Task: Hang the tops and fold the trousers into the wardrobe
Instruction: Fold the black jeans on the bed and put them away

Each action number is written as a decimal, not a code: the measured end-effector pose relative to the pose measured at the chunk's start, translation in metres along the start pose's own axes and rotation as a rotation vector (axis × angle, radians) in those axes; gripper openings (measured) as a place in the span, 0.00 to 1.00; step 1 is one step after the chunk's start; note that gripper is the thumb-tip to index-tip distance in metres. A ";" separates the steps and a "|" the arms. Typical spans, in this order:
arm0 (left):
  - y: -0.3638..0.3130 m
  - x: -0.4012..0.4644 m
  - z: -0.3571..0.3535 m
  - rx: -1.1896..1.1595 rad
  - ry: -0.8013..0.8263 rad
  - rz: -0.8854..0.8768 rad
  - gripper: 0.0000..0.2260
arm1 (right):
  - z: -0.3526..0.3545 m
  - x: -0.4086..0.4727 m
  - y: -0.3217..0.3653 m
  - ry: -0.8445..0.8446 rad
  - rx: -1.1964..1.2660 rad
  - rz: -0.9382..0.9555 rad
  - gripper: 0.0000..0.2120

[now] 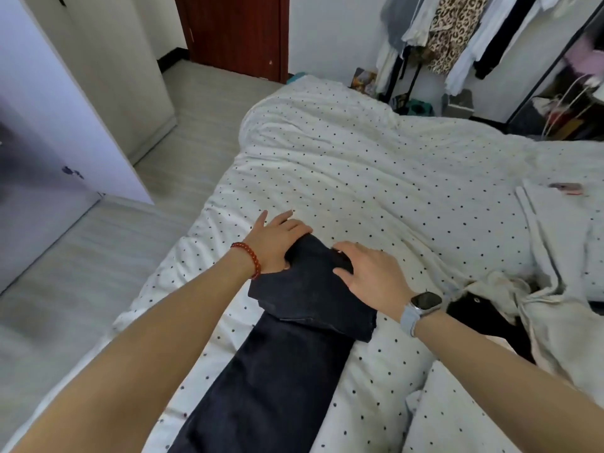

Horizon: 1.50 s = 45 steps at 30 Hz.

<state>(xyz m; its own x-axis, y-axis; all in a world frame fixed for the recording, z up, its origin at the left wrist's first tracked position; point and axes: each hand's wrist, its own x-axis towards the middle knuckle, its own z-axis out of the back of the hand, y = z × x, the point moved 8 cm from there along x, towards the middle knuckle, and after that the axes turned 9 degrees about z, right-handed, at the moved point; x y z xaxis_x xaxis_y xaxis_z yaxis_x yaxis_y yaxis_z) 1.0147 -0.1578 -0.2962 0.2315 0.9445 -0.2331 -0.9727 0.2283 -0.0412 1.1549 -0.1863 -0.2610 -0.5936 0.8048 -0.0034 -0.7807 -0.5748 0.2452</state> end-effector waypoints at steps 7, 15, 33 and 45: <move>-0.004 -0.072 -0.007 0.007 -0.430 -0.148 0.26 | -0.022 -0.062 0.044 -0.045 0.312 0.101 0.21; -0.003 -0.178 -0.083 0.130 -0.487 -0.114 0.24 | -0.105 -0.124 0.121 0.199 0.340 0.348 0.21; -0.038 -0.253 -0.203 -0.147 -0.013 0.335 0.26 | -0.160 -0.073 0.003 0.564 0.295 -0.476 0.38; 0.002 -0.235 -0.144 -0.687 -0.113 0.401 0.25 | -0.051 -0.037 0.085 0.114 0.146 -0.140 0.14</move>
<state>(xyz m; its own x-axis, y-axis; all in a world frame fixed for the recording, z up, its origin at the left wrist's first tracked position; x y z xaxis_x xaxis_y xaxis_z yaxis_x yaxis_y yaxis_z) 0.9563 -0.4130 -0.3810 -0.1729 0.9505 -0.2583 -0.7652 -0.2948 -0.5724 1.1000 -0.2725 -0.2894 -0.5064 0.8484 -0.1542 -0.8251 -0.4248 0.3725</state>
